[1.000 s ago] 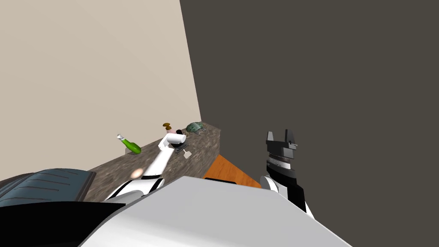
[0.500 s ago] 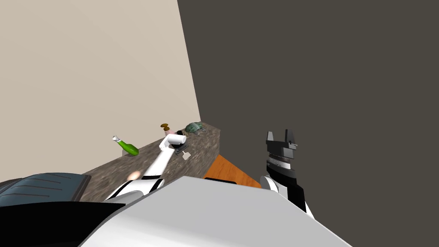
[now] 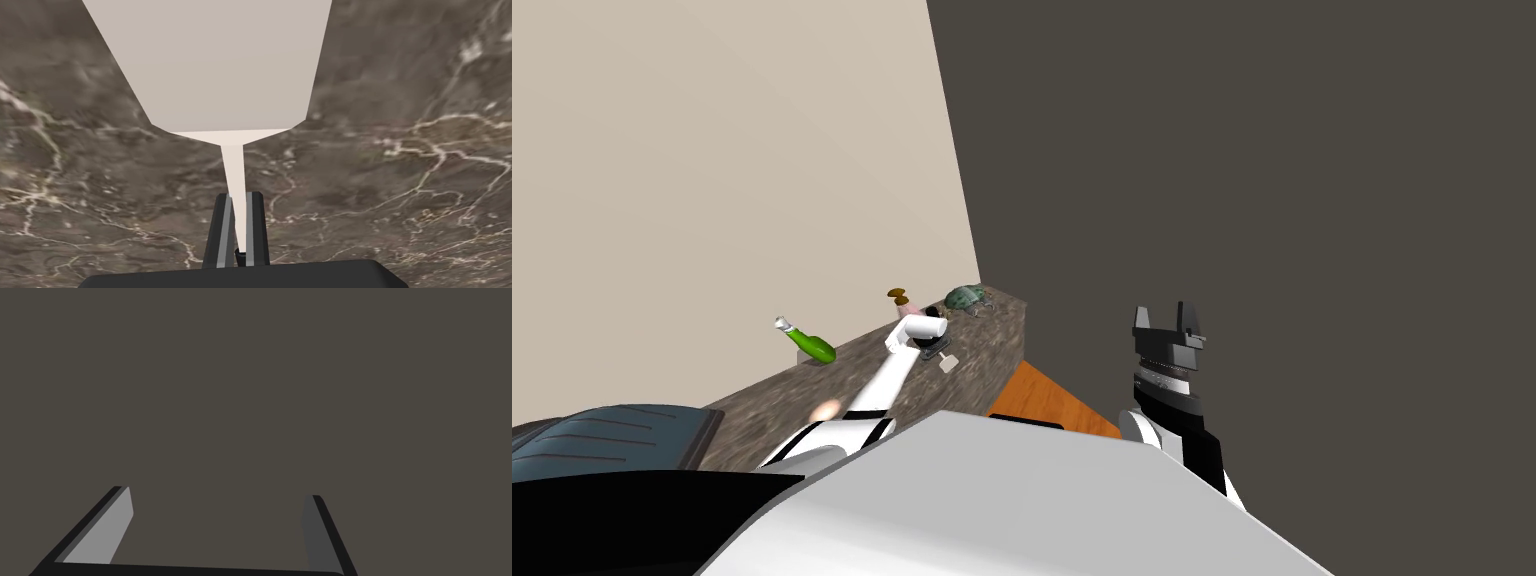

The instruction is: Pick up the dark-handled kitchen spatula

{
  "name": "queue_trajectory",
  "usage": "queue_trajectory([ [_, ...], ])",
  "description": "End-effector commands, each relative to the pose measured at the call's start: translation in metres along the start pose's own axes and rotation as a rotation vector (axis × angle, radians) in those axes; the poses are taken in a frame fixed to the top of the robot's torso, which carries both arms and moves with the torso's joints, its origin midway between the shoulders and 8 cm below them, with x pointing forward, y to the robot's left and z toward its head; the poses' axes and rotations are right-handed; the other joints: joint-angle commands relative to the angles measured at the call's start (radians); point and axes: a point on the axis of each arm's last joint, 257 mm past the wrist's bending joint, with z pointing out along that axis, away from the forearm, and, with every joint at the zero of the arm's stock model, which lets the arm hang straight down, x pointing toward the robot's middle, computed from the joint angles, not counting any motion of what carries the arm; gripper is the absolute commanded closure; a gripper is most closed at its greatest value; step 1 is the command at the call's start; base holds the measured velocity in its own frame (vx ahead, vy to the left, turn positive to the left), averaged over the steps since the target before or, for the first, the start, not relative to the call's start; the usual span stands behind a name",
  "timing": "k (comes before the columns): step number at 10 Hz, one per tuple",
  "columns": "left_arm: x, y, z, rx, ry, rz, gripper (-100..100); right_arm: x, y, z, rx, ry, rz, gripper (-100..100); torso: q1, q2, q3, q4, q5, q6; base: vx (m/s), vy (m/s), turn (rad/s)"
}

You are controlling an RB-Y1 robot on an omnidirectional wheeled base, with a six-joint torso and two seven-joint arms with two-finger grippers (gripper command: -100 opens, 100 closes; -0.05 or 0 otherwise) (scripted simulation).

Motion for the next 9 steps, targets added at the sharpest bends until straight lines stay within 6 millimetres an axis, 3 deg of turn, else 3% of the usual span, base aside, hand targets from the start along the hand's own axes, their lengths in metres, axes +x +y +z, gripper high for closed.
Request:
queue_trajectory([
  [1, 0.000, 0.000, 0.000, 0.000, 0.000, 0.000, 100, 0.000, 0.000, 0.000, 0.000, 0.000, 0.000, 0, 0.000, 0.000, 0.000, 0.000, 0.000, 0.000, 0.000, 0.000, 0.000],
  [3, 0.000, 0.000, 0.000, 0.000, 0.000, 0.000, 100, 0.000, 0.000, 0.000, 0.000, 0.000, 0.000, 0, 0.000, 0.000, 0.000, 0.000, 0.000, 0.000, 0.000, 0.000, 0.000],
  [4, 0.000, 0.000, 0.000, 0.000, 0.000, 0.000, 0, 0.000, 0.000, 0.000, 0.000, 0.000, 0.000, 0, 0.000, 0.000, 0.000, 0.000, 0.000, 0.000, 0.000, 0.000, 0.000],
  [5, -0.002, 0.000, -0.009, 0.002, 0.000, 0.003, 100, 0.000, 0.000, 0.000, 0.000, 0.000, 0.000, 0, 0.000, 0.000, 0.000, 0.000, 0.000, 0.000, 0.003, -0.019, 0.026],
  [8, -0.004, -0.001, -0.014, 0.004, -0.001, 0.005, 100, 0.000, 0.000, 0.000, 0.000, 0.000, 0.000, 0, -0.002, 0.000, 0.000, 0.000, -0.001, 0.000, 0.000, -0.024, 0.020],
  [9, -0.004, 0.000, -0.015, 0.003, 0.000, 0.005, 0, 0.000, 0.000, 0.000, 0.000, 0.000, 0.000, 0, -0.001, 0.000, 0.000, 0.000, 0.000, 0.000, 0.000, 0.000, 0.000],
])
